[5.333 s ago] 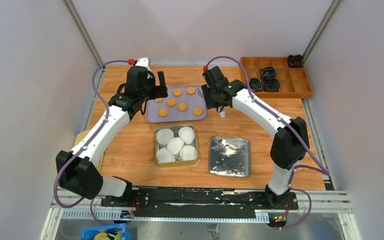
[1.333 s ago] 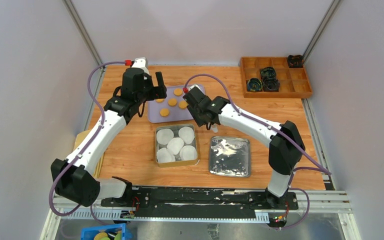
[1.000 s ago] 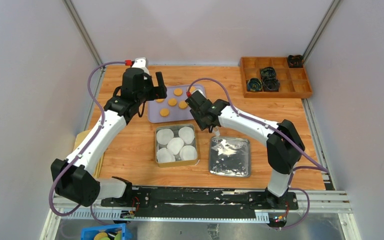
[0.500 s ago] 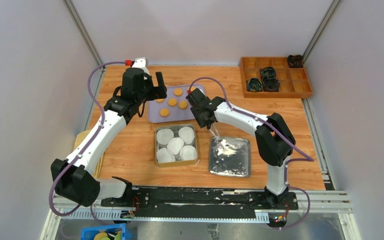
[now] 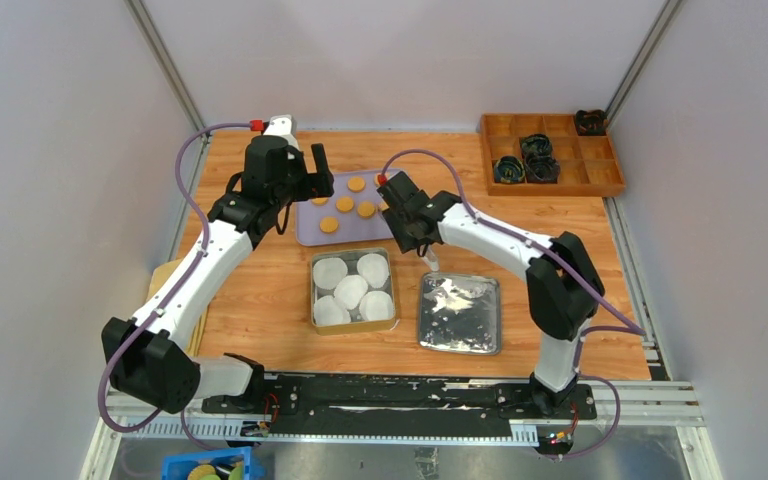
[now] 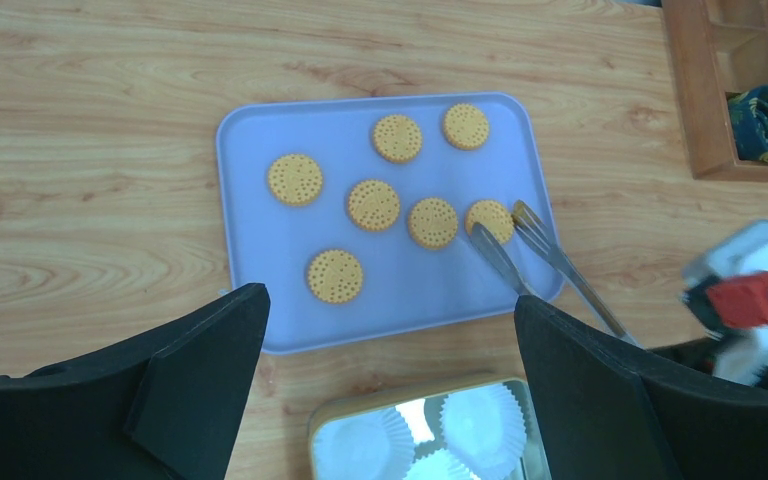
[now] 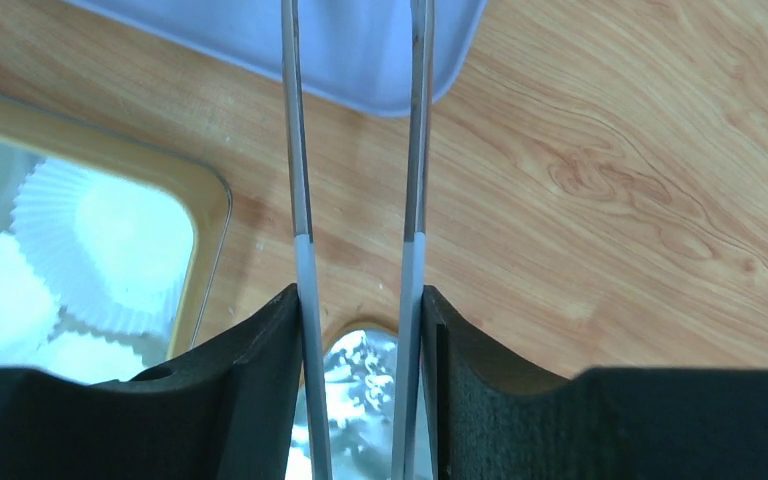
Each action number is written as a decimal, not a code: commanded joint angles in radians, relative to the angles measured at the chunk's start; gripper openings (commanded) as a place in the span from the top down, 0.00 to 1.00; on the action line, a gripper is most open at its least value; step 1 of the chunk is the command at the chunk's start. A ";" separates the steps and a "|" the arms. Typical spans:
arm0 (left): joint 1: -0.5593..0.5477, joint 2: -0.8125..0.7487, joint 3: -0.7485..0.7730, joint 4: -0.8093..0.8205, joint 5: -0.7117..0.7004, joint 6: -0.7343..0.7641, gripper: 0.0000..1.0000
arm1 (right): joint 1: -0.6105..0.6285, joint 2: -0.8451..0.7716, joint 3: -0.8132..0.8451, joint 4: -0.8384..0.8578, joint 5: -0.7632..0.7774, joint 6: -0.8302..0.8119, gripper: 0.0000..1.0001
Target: Pack the cookies
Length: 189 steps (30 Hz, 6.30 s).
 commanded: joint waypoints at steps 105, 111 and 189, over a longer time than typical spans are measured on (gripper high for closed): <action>-0.005 -0.017 0.010 -0.009 -0.021 0.005 0.00 | 0.044 -0.174 0.028 0.037 -0.040 -0.039 0.84; -0.005 -0.001 0.012 -0.008 -0.014 -0.002 0.00 | 0.112 -0.335 -0.048 -0.035 -0.028 -0.025 0.85; -0.005 -0.070 -0.036 -0.023 -0.018 -0.003 0.00 | 0.547 -0.331 -0.078 -0.334 0.101 0.177 0.64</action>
